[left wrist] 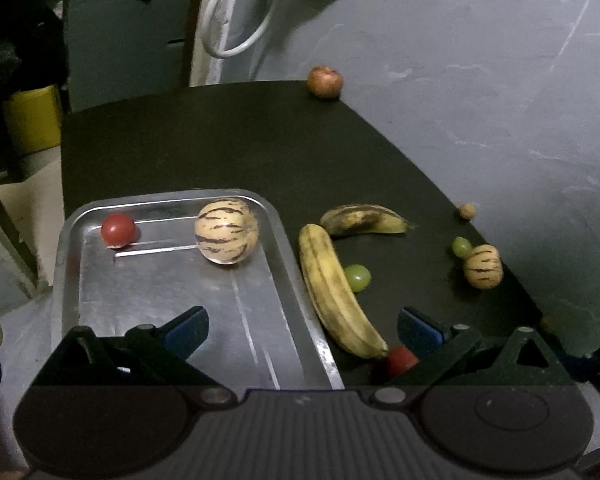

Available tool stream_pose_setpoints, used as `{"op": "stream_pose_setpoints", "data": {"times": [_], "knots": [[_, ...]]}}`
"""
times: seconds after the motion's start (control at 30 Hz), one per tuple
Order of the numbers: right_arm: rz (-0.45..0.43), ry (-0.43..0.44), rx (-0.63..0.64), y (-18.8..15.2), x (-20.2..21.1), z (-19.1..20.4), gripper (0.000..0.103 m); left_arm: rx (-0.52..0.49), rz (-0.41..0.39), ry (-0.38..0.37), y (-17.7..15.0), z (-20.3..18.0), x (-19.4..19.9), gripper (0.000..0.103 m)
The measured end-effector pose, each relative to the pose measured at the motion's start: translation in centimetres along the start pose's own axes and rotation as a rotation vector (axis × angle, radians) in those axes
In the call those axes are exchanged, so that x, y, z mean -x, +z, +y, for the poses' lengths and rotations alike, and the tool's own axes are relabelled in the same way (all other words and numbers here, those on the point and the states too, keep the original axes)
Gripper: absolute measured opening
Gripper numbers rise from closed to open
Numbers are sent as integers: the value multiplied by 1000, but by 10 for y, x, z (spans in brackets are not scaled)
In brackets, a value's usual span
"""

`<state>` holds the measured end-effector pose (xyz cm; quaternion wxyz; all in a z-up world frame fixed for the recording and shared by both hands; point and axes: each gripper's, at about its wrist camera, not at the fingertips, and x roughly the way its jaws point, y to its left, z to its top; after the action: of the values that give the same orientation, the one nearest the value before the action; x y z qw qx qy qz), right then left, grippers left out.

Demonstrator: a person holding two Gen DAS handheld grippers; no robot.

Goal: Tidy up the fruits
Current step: 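Grasp the yellow banana with the left tool while the right tool grasps another red tomato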

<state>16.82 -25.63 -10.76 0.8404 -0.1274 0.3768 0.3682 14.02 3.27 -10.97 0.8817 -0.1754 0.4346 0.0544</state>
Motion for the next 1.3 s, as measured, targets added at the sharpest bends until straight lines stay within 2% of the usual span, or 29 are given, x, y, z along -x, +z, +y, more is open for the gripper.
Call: {"op": "stream_pose_setpoints", "data": {"times": [0.27, 0.33, 0.43, 0.67, 0.77, 0.93, 1.07, 1.23, 1.3], "knots": [[24, 138, 127, 4, -56, -14, 74, 72, -11, 125, 6, -5, -12, 102], [29, 164, 134, 5, -68, -18, 63, 84, -8, 144, 8, -7, -18, 102], [56, 191, 157, 5, -86, -19, 55, 65, -7, 157, 11, -16, -26, 102], [49, 229, 202, 2, -98, -19, 48, -7, 26, 140, 16, -47, -46, 100], [43, 230, 214, 3, -100, -19, 44, -31, 38, 155, 16, -60, -57, 99], [33, 232, 220, 0, -99, -21, 38, -50, 54, 163, 20, -74, -73, 91], [29, 237, 220, -1, -97, -21, 35, -32, 82, 153, 18, -76, -84, 81], [20, 238, 224, -2, -96, -21, 33, -11, 83, 159, 16, -74, -90, 80], [16, 237, 226, -3, -96, -20, 32, -13, 77, 164, 16, -74, -91, 77]]}}
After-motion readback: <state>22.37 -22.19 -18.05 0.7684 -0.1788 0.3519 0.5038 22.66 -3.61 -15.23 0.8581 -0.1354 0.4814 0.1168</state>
